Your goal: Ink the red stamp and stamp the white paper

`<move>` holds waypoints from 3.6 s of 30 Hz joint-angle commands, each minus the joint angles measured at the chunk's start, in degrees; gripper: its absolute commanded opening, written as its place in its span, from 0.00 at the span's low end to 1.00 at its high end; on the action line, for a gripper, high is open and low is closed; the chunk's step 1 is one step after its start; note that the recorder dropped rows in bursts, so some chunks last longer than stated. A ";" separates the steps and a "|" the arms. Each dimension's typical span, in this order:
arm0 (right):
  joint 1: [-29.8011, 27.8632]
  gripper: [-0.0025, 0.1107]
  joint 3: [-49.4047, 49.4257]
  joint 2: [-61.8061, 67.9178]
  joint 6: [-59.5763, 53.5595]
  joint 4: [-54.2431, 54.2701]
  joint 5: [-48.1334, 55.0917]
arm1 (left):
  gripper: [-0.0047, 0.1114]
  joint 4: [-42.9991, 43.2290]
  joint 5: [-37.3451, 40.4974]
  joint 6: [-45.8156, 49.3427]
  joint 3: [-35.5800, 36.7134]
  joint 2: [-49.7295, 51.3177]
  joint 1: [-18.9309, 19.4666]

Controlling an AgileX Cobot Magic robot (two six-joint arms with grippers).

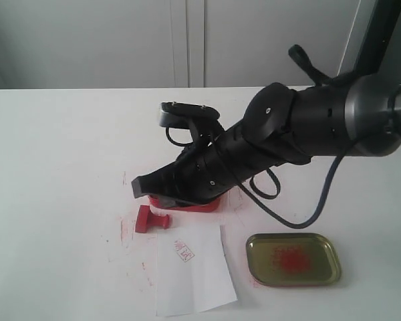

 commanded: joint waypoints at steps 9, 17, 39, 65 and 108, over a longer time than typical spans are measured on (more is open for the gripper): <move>0.00 0.02 0.15 -3.90 2.85 -21.74 7.93 | 0.04 -0.33 -0.11 -0.22 0.10 -0.02 -0.36; -1.29 0.02 0.15 -3.90 20.01 -36.41 11.17 | 0.04 -0.33 -0.11 -0.22 0.10 -0.02 -0.36; -19.59 0.02 0.15 -5.44 30.15 -36.41 20.06 | 0.04 -0.33 -0.11 -0.22 0.10 -0.02 -0.36; -32.54 0.02 0.15 -10.02 30.15 -42.84 24.08 | 0.04 -0.33 -0.11 -0.22 0.10 -0.02 -0.36; -30.32 0.02 14.87 -37.38 19.55 -35.96 20.94 | 0.04 -0.33 -0.11 -0.22 0.10 -0.02 -0.36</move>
